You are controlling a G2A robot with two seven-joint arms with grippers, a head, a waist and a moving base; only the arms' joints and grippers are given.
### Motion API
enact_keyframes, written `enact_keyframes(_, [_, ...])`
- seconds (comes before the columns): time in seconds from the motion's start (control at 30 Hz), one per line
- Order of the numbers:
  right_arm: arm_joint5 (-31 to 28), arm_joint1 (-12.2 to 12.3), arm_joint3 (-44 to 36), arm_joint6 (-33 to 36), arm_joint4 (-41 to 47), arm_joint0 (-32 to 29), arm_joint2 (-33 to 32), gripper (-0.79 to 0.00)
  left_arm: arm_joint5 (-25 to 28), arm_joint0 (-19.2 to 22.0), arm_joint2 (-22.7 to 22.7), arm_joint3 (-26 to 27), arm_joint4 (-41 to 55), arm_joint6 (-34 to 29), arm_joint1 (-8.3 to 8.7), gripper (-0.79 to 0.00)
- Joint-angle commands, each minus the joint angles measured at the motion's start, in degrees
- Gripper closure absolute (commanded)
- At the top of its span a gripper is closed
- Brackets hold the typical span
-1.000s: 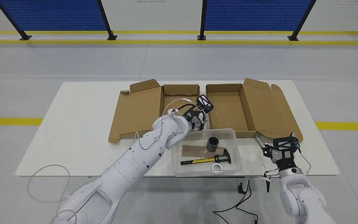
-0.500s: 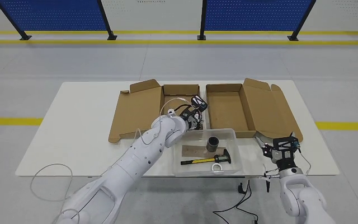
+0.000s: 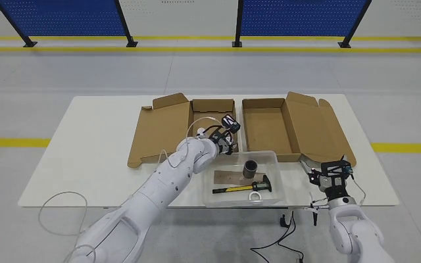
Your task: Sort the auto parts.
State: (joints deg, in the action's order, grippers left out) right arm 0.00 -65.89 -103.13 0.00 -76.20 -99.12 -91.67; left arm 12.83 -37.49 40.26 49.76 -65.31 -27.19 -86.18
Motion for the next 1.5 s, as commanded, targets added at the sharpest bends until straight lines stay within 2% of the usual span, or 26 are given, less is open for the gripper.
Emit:
enact_keyframes(0.0, [0.00,0.00,0.00,0.00,0.00,0.00,0.00,-0.785,0.17,0.09,0.02,-0.47,0.04,0.14,-0.20,-0.077])
enact_keyframes(0.17, [0.00,0.00,0.00,0.00,0.00,0.00,0.00,-0.785,0.39,0.46,0.24,-1.40,-0.05,0.18,-0.58,-0.102])
enact_keyframes(0.3, [0.00,0.00,0.00,0.00,0.00,0.00,0.00,-0.785,0.37,0.61,0.55,-1.69,-0.37,0.30,-0.75,-0.169])
enact_keyframes(0.6, [0.00,0.00,0.00,0.00,0.00,0.00,0.00,-0.785,0.75,0.36,1.18,-1.75,-0.96,0.34,-1.03,-0.194])
enact_keyframes(0.67, [0.00,0.00,0.00,0.00,0.00,0.00,0.00,-0.785,0.85,0.29,1.22,-1.83,-1.06,0.30,-1.13,-0.262])
enact_keyframes(0.7, [0.00,0.00,0.00,0.00,0.00,0.00,0.00,-0.785,0.86,0.26,1.27,-1.89,-1.05,0.28,-1.19,-0.345])
enact_keyframes(0.77, [0.00,0.00,0.00,0.00,0.00,0.00,0.00,-0.785,0.98,0.26,1.32,-2.02,-1.23,0.19,-1.28,-0.385])
enact_keyframes(0.87, [0.00,0.00,0.00,0.00,0.00,0.00,0.00,-0.785,1.06,0.27,1.50,-2.24,-1.30,0.12,-1.41,-0.489])
enact_keyframes(0.97, [0.00,0.00,0.00,0.00,0.00,0.00,0.00,-0.785,1.06,0.27,1.62,-2.37,-1.62,0.15,-1.52,-0.536])
enact_keyframes(1.07, [0.00,0.00,0.00,0.00,0.00,0.00,0.00,-0.785,0.98,0.22,1.90,-2.26,-1.94,0.14,-1.55,-0.640])
enact_keyframes(1.13, [0.00,0.00,0.00,0.00,0.00,0.00,0.00,-0.785,0.74,0.12,2.15,-1.86,-2.28,0.11,-1.52,-0.683])
enact_keyframes(1.2, [0.00,0.00,0.00,0.00,0.00,0.00,0.00,-0.785,0.30,-0.18,2.48,-0.88,-2.71,0.44,-1.44,-0.662])
enact_keyframes(1.3, [0.00,0.00,0.00,0.00,0.00,0.00,0.00,-0.785,-0.44,-0.91,3.34,1.52,-3.30,0.75,-1.14,-0.677])
enact_keyframes(1.4, [0.00,0.00,0.00,0.00,0.00,0.00,0.00,-0.785,-1.03,-2.07,4.67,5.41,-4.34,0.50,-0.53,-0.739])
enact_keyframes(1.43, [0.00,0.00,0.00,0.00,0.00,0.00,0.00,-0.785,-1.05,-2.59,5.14,7.29,-4.67,0.23,-0.29,-0.785])
enact_keyframes(1.47, [0.00,0.00,0.00,0.00,0.00,0.00,0.00,-0.785,-1.03,-3.29,5.68,9.20,-4.90,-0.17,-0.02,-0.785])
